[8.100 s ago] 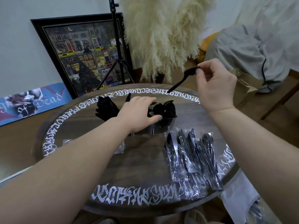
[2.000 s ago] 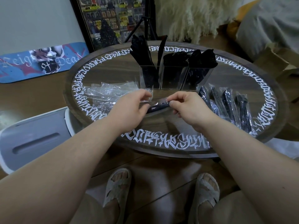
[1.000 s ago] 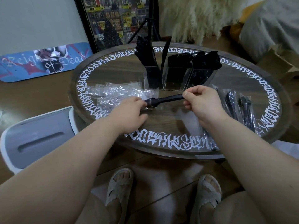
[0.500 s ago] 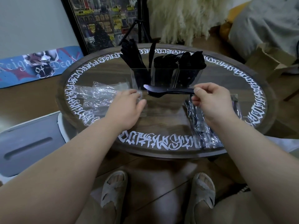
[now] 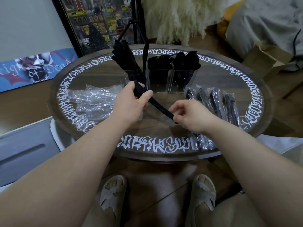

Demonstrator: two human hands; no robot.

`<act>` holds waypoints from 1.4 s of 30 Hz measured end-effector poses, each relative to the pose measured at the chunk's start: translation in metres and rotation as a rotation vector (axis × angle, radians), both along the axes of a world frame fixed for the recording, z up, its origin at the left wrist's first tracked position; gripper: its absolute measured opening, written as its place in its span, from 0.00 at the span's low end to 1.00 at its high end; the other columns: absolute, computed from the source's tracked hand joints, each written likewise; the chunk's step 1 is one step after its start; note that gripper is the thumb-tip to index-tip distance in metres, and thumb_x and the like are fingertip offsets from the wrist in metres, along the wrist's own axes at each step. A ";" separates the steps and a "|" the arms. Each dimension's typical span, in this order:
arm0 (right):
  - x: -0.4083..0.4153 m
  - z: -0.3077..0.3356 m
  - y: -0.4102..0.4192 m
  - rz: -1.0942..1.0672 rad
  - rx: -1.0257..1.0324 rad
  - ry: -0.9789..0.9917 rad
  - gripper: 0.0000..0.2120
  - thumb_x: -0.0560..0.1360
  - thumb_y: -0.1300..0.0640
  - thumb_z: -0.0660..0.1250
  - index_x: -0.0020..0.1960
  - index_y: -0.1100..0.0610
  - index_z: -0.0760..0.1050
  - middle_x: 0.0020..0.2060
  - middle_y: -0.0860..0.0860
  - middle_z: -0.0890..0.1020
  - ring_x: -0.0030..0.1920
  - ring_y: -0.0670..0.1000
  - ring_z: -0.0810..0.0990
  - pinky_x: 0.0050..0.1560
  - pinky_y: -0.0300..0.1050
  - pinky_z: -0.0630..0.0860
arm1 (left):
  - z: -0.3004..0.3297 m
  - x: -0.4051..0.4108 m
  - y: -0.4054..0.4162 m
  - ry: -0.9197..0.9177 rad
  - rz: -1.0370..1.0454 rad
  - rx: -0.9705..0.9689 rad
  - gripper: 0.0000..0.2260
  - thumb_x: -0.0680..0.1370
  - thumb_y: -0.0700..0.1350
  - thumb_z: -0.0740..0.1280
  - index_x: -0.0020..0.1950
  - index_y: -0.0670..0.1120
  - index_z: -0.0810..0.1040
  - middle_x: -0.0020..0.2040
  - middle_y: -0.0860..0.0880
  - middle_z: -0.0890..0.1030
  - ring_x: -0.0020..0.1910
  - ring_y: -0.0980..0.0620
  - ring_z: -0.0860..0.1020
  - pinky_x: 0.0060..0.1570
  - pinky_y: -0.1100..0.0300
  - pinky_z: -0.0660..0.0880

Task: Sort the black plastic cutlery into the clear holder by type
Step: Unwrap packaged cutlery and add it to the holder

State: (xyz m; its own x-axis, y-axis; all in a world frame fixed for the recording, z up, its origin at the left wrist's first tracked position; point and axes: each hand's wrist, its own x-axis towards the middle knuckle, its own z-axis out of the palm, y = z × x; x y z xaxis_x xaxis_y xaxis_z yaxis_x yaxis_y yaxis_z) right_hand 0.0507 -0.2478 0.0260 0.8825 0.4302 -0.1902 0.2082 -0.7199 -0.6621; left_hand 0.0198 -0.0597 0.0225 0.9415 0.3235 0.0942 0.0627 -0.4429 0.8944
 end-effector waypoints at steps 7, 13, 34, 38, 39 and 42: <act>0.001 0.002 0.023 0.071 0.089 -0.101 0.16 0.75 0.60 0.65 0.60 0.49 0.79 0.47 0.45 0.83 0.50 0.47 0.81 0.57 0.47 0.76 | 0.000 -0.001 -0.006 0.019 -0.094 0.173 0.07 0.76 0.47 0.69 0.51 0.45 0.75 0.41 0.54 0.78 0.41 0.55 0.77 0.45 0.58 0.76; 0.000 0.005 0.037 -0.002 0.260 -0.195 0.17 0.77 0.60 0.62 0.64 0.48 0.75 0.40 0.43 0.82 0.44 0.43 0.79 0.51 0.42 0.76 | 0.001 -0.004 -0.006 0.011 -0.141 0.237 0.07 0.77 0.45 0.67 0.54 0.49 0.75 0.39 0.58 0.75 0.37 0.62 0.73 0.36 0.74 0.66; 0.004 0.004 0.038 -0.182 0.277 -0.312 0.06 0.75 0.59 0.67 0.42 0.49 0.74 0.34 0.44 0.78 0.35 0.45 0.77 0.40 0.40 0.73 | 0.009 -0.009 -0.012 -0.069 -0.198 0.100 0.10 0.79 0.42 0.63 0.58 0.53 0.77 0.46 0.58 0.79 0.44 0.62 0.76 0.47 0.71 0.71; 0.007 0.008 0.034 -0.254 0.372 -0.293 0.12 0.76 0.62 0.63 0.41 0.45 0.73 0.33 0.43 0.78 0.38 0.50 0.80 0.45 0.47 0.78 | 0.011 -0.007 -0.006 -0.067 -0.050 0.094 0.09 0.81 0.42 0.60 0.57 0.53 0.76 0.44 0.58 0.76 0.39 0.63 0.73 0.38 0.73 0.68; 0.007 0.008 0.033 -0.256 0.359 -0.297 0.10 0.77 0.62 0.63 0.42 0.47 0.74 0.33 0.43 0.78 0.38 0.49 0.80 0.44 0.46 0.77 | 0.011 -0.007 -0.005 -0.053 -0.034 0.070 0.10 0.81 0.42 0.59 0.57 0.53 0.76 0.43 0.56 0.76 0.38 0.62 0.73 0.36 0.71 0.69; 0.005 0.009 0.031 -0.254 0.328 -0.311 0.08 0.77 0.61 0.63 0.44 0.50 0.75 0.36 0.43 0.80 0.39 0.47 0.78 0.44 0.43 0.74 | 0.010 -0.006 -0.004 -0.036 -0.034 0.071 0.13 0.81 0.40 0.57 0.59 0.51 0.76 0.40 0.55 0.76 0.32 0.61 0.71 0.33 0.69 0.70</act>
